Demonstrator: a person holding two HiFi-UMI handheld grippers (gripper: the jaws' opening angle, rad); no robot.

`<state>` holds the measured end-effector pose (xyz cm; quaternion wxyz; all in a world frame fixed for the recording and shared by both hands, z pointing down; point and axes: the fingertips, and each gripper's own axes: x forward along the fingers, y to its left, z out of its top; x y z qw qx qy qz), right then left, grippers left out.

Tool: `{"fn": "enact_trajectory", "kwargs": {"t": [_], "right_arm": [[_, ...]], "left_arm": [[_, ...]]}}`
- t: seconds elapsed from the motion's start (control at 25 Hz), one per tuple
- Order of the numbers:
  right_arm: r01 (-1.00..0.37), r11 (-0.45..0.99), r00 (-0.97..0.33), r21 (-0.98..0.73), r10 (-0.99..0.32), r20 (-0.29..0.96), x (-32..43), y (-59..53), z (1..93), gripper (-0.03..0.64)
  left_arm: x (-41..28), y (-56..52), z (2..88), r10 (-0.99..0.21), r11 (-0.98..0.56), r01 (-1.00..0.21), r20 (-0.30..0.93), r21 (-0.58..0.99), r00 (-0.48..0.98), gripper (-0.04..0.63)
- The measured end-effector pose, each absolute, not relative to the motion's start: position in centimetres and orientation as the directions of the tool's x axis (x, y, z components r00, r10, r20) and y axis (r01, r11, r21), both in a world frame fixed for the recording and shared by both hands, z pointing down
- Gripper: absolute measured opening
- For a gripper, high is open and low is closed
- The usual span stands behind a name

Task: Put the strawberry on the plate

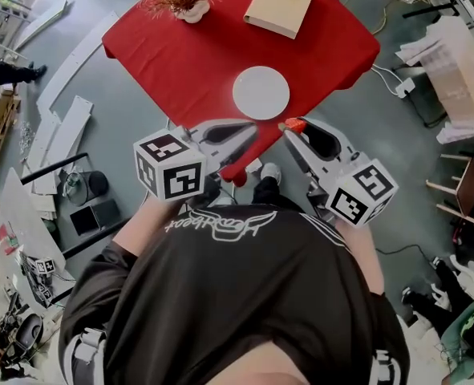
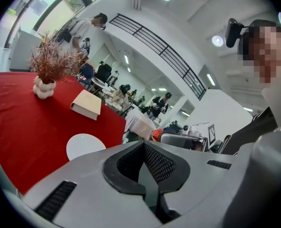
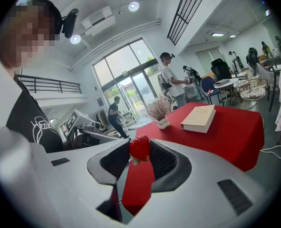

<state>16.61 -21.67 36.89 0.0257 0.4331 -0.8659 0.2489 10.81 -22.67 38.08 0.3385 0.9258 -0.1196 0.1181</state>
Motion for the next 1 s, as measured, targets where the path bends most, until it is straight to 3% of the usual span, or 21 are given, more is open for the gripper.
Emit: {"fn": "enact_trajectory", "kwargs": {"t": [0.56, 1.0], "right_arm": [[-0.766, 0.573, -0.642, -0.29, -0.701, 0.31, 17.4, -27.7, 38.2, 0.123], [-0.743, 0.594, -0.669, -0.308, -0.66, 0.341, 15.9, -32.1, 43.6, 0.123]], "left_arm": [[11.9, -24.1, 41.1, -0.156, -0.706, -0.34, 0.333, 0.621, 0.93, 0.008], [11.1, -25.4, 43.4, -0.185, -0.649, -0.389, 0.361, 0.653, 0.914, 0.008]]}}
